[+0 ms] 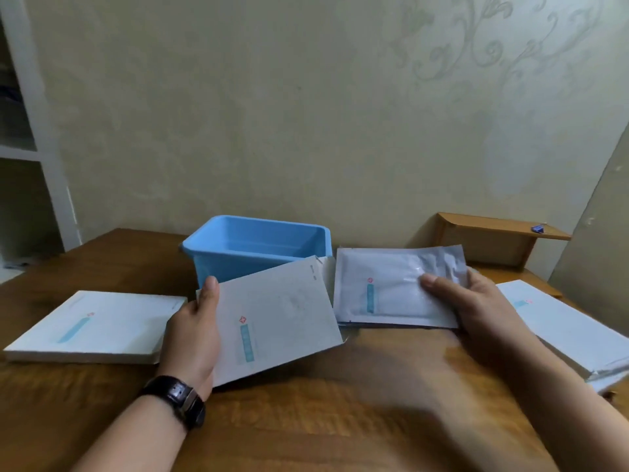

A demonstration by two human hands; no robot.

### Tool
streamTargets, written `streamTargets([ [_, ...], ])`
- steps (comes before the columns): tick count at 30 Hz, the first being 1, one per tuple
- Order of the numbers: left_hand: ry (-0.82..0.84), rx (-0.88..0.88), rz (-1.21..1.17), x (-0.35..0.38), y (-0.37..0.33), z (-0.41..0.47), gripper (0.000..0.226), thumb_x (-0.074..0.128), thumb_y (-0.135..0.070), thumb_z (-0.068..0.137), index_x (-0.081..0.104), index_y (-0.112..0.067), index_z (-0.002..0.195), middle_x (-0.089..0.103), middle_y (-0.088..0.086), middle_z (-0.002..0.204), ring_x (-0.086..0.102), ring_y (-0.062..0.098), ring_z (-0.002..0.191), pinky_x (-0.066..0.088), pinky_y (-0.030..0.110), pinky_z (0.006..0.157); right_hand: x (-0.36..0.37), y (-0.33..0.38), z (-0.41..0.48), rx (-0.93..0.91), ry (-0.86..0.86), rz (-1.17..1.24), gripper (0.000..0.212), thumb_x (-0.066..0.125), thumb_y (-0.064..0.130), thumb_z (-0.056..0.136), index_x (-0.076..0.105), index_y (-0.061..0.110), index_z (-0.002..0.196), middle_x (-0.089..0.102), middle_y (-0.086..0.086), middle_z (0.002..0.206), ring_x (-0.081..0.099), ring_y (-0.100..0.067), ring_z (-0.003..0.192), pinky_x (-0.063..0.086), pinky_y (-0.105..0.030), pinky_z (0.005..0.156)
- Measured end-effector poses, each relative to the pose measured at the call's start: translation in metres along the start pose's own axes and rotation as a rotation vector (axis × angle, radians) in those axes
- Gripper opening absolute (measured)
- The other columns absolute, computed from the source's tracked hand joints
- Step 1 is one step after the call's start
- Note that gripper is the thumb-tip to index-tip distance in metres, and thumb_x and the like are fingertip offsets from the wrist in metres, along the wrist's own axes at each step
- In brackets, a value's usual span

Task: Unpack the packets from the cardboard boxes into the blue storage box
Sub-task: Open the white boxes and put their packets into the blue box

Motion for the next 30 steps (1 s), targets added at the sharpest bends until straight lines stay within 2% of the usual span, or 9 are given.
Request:
streamTargets([
  [3, -0.007, -0.058, -0.040, -0.002, -0.002, 0.000, 0.054, 0.044, -0.070, 0.101, 0.072, -0.023, 0.104, 0.080, 0.005, 0.095, 0.077, 0.029, 0.087, 0.061, 0.042, 0.074, 0.000, 0.029, 0.004, -0.063, -0.052, 0.147, 0.012, 0.070, 0.014, 0.100, 0.070, 0.014, 0.111, 0.084, -0.012, 0.095, 0.082, -0.022, 0.075, 0.066, -0.030, 0.059],
  [7, 0.004, -0.123, -0.104, -0.008, -0.009, -0.003, 0.055, 0.039, -0.067, 0.104, 0.072, -0.023, 0.106, 0.080, 0.010, 0.093, 0.076, 0.030, 0.086, 0.054, 0.032, 0.062, 0.032, 0.065, 0.027, -0.116, -0.073, 0.222, 0.012, 0.067, 0.011, 0.103, 0.067, 0.018, 0.112, 0.080, -0.008, 0.093, 0.080, -0.018, 0.073, 0.066, -0.034, 0.056],
  [11, 0.084, -0.172, -0.108, -0.016, -0.011, 0.003, 0.058, 0.039, -0.068, 0.104, 0.077, -0.024, 0.106, 0.083, 0.006, 0.087, 0.080, 0.031, 0.087, 0.062, 0.042, 0.077, 0.097, 0.079, 0.075, -0.061, -0.024, 0.113, 0.016, 0.066, 0.007, 0.104, 0.061, 0.010, 0.119, 0.070, -0.018, 0.111, 0.076, -0.028, 0.087, 0.068, -0.039, 0.057],
  [14, 0.128, -0.162, -0.036, -0.023, -0.006, 0.008, 0.061, 0.037, -0.071, 0.103, 0.078, -0.026, 0.107, 0.083, 0.004, 0.091, 0.082, 0.025, 0.083, 0.063, 0.048, 0.087, 0.149, 0.073, 0.111, -0.029, -0.004, 0.024, 0.014, 0.062, 0.000, 0.104, 0.061, 0.003, 0.118, 0.067, -0.025, 0.112, 0.074, -0.033, 0.078, 0.066, -0.039, 0.051],
  [18, 0.062, -0.111, 0.025, -0.023, -0.005, 0.012, 0.056, 0.037, -0.070, 0.101, 0.075, -0.028, 0.102, 0.080, -0.006, 0.076, 0.078, 0.014, 0.072, 0.055, 0.030, 0.065, 0.190, 0.046, 0.143, 0.069, 0.036, -0.118, 0.014, 0.056, -0.010, 0.101, 0.060, -0.002, 0.112, 0.059, -0.024, 0.101, 0.068, -0.039, 0.072, 0.063, -0.043, 0.043],
  [22, 0.006, -0.156, 0.035, -0.024, -0.006, 0.016, 0.053, 0.037, -0.072, 0.098, 0.071, -0.031, 0.101, 0.077, -0.007, 0.070, 0.073, 0.015, 0.079, 0.047, 0.027, 0.059, 0.209, 0.025, 0.160, 0.160, 0.104, -0.241, 0.017, 0.054, -0.011, 0.097, 0.062, -0.004, 0.110, 0.062, -0.026, 0.101, 0.074, -0.044, 0.065, 0.067, -0.057, 0.059],
  [24, 0.008, -0.153, 0.023, -0.026, -0.007, 0.015, 0.054, 0.037, -0.073, 0.097, 0.070, -0.031, 0.104, 0.078, -0.007, 0.075, 0.074, 0.015, 0.078, 0.048, 0.027, 0.059, 0.218, 0.019, 0.165, 0.186, 0.131, -0.269, 0.021, 0.054, -0.012, 0.097, 0.062, -0.004, 0.114, 0.064, -0.026, 0.102, 0.074, -0.044, 0.068, 0.066, -0.050, 0.051],
  [27, 0.059, -0.132, -0.003, -0.026, -0.004, 0.015, 0.059, 0.036, -0.075, 0.095, 0.073, -0.030, 0.106, 0.081, -0.005, 0.079, 0.079, 0.017, 0.074, 0.058, 0.033, 0.069, 0.227, 0.011, 0.164, 0.196, 0.164, -0.541, 0.007, 0.058, -0.004, 0.097, 0.062, 0.002, 0.098, 0.066, -0.018, 0.083, 0.071, -0.032, 0.071, 0.065, -0.035, 0.058],
  [30, 0.100, -0.131, -0.026, -0.027, -0.003, 0.011, 0.066, 0.033, -0.079, 0.092, 0.075, -0.030, 0.105, 0.082, 0.001, 0.086, 0.081, 0.021, 0.078, 0.063, 0.042, 0.080, 0.235, 0.008, 0.159, 0.231, 0.281, -0.839, 0.028, 0.052, 0.002, 0.103, 0.051, 0.008, 0.076, 0.054, -0.010, 0.051, 0.046, -0.021, 0.051, 0.039, -0.019, 0.042],
])
Point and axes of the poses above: each hand's wrist, its own z-axis towards the middle knuckle, its own x-axis out of the palm, y = z × x, the point moved 2 cm from there along z, towards the middle knuckle
